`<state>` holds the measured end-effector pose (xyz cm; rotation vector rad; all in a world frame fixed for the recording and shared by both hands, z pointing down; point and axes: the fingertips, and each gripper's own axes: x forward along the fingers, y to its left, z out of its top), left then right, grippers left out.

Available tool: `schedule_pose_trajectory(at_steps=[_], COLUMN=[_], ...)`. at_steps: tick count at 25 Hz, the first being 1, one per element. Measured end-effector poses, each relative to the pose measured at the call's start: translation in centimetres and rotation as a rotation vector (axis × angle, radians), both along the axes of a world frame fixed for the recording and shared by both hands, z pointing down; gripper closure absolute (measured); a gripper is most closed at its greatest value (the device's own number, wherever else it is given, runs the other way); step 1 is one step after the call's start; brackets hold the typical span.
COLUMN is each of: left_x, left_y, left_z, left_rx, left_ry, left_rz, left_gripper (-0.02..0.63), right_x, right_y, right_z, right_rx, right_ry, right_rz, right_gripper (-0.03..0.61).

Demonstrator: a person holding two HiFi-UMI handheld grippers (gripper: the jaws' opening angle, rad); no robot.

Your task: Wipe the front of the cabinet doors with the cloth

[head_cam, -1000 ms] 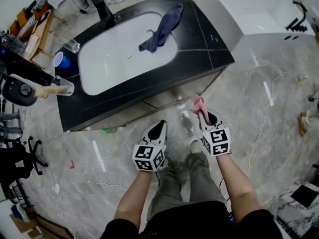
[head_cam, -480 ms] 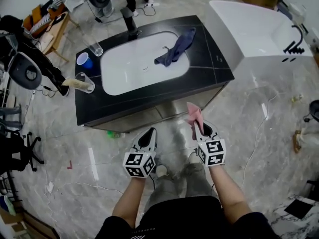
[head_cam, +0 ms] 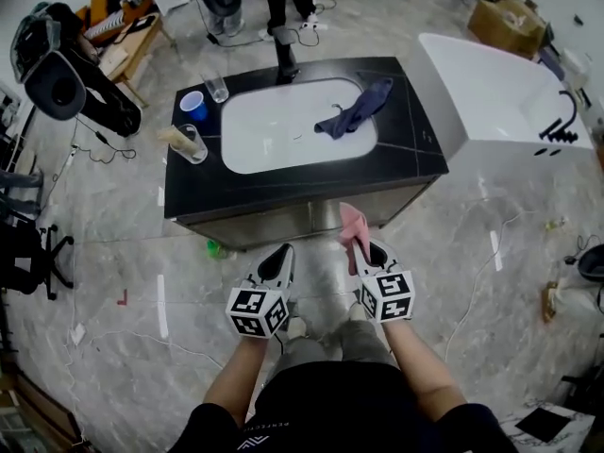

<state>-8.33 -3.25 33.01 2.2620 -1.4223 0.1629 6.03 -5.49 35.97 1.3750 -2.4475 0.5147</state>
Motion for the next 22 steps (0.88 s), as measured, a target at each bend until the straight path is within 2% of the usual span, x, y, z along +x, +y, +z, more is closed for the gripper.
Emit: schedule_pose_trajectory(at_steps=[6,11,16,22], left_x=[-1.3,-3.2,-4.1,-5.3], left_y=[2.0,3.0,4.2,6.3], left_z=[-1.3,-1.8,-2.7,-2.5], left_rx=[0.017,0.033,0.058,0.048], left_ry=[0.011,0.007,0.006,0.016], left_rz=[-0.017,-0.067,-0.098,-0.117], left_gripper=[0.597,0.597,0.597,0.597], right_x=[-3.6,-6.5,-8.7,-10.2], right_y=[2.4,3.7,5.0,6.6], right_z=[-1.2,-1.9,-2.7,-2.8], right_rx=[-0.002,-0.009,-0.008,-0.022], right_ry=[-0.004,-0.045,-0.061,-0.077], right_rz=[-0.095,-0.150,-0.207,-0.247], right_gripper=[0.534,0.534,0.534,0.534])
